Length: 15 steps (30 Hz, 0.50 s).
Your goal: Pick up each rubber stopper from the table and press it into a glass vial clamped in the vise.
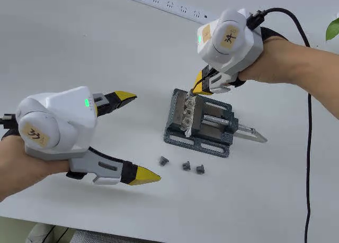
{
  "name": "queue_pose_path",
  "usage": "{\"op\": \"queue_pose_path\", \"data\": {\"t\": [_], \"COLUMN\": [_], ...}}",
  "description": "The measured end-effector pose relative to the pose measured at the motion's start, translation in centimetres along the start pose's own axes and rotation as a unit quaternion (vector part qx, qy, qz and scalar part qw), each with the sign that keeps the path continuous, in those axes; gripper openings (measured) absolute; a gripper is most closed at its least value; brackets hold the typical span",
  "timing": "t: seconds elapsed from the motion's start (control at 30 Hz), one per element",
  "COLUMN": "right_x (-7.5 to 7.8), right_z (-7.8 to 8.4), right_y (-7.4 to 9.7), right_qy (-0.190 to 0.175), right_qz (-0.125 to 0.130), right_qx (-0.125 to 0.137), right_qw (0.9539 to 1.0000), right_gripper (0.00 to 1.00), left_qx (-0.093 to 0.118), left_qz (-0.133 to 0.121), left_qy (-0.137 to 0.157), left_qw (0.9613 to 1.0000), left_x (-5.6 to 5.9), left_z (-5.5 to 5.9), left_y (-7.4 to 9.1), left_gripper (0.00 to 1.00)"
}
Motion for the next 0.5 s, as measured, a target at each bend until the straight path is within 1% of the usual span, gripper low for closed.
{"op": "queue_pose_path", "data": {"t": [0.17, 0.23, 0.3, 0.4, 0.5], "right_x": [-0.16, -0.14, -0.22, -0.33, -0.17], "right_z": [-0.14, -0.04, 0.02, 0.04, 0.05], "right_y": [0.06, 0.12, 0.16, 0.11, 0.12], "right_qy": [0.004, 0.001, -0.012, -0.004, -0.006], "right_qz": [0.008, 0.01, 0.01, 0.014, 0.012], "right_qx": [0.001, 0.004, 0.009, 0.007, 0.002], "right_qw": [1.0, 0.9999, 0.9998, 0.9999, 0.9999], "right_gripper": [0.0, 0.0, 0.0, 0.0, 0.0], "left_qx": [0.001, 0.0, 0.001, 0.002, 0.001], "left_qz": [0.002, 0.003, 0.003, 0.002, 0.002], "left_qy": [-0.002, -0.005, -0.005, -0.004, -0.007], "left_qw": [1.0, 1.0, 1.0, 1.0, 1.0], "left_x": [0.03, 0.08, 0.1, -0.02, 0.03], "left_z": [-0.12, -0.25, -0.35, -0.33, -0.38], "left_y": [-0.18, -0.21, -0.17, -0.16, -0.16], "left_gripper": [0.97, 0.97, 0.97, 0.97, 0.97]}}
Point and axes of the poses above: the centre of the closed fingertips' face, and the gripper's own axes: y roughly backward along the fingers, x roughly to its right, z roughly out of its underside, the point moved 8 cm from there along y, roughly backward along the fingers
